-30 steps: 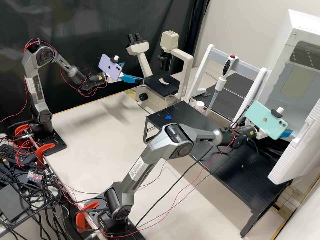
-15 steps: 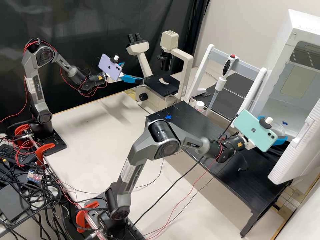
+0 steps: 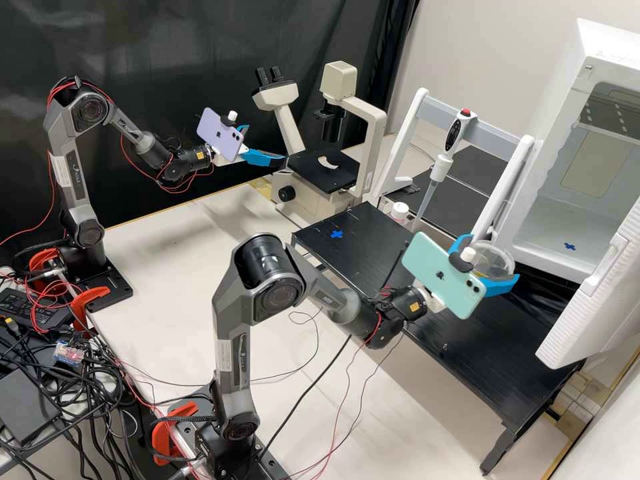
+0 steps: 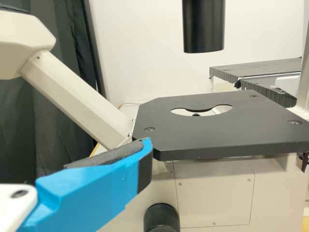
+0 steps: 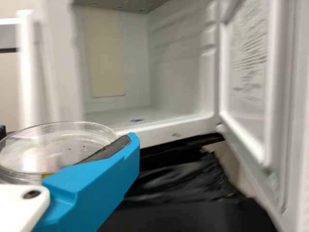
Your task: Move the petri dish to the microscope
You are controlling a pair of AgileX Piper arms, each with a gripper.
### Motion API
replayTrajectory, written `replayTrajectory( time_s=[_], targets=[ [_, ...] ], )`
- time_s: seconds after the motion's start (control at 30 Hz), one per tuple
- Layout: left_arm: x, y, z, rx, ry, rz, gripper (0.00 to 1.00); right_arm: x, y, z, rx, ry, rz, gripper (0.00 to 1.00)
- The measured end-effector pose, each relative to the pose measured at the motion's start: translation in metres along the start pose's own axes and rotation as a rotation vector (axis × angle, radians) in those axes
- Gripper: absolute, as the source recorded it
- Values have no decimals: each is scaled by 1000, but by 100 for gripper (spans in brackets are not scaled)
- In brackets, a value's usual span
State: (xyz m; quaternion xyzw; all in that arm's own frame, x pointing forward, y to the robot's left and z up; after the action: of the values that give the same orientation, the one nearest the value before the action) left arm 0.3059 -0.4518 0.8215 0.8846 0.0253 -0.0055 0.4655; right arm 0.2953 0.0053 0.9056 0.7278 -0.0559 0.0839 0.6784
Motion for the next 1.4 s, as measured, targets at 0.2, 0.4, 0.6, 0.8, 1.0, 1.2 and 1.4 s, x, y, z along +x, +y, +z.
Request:
replayTrajectory(
  time_s=[0.2,0.4,0.6,0.8,1.0,1.2,1.4],
  targets=[
    [0,0,0,0,0,0,100,-31,-32,-24,-19,111,-104,0],
    [0,0,0,0,0,0,100,-43,-57,-48,-43,208,-193,0],
    [0,0,0,0,0,0,100,-50,-79,-70,-67,312,-269,0],
    [0,0,0,0,0,0,100,-53,-98,-90,-80,389,-322,0],
    [0,0,0,0,0,0,100,-53,-113,-105,-97,433,-358,0],
    [0,0,0,0,0,0,100,-48,-134,-124,-135,487,-391,0],
    [0,0,0,0,0,0,100,-38,-152,-138,-177,483,-416,0]
  ],
)
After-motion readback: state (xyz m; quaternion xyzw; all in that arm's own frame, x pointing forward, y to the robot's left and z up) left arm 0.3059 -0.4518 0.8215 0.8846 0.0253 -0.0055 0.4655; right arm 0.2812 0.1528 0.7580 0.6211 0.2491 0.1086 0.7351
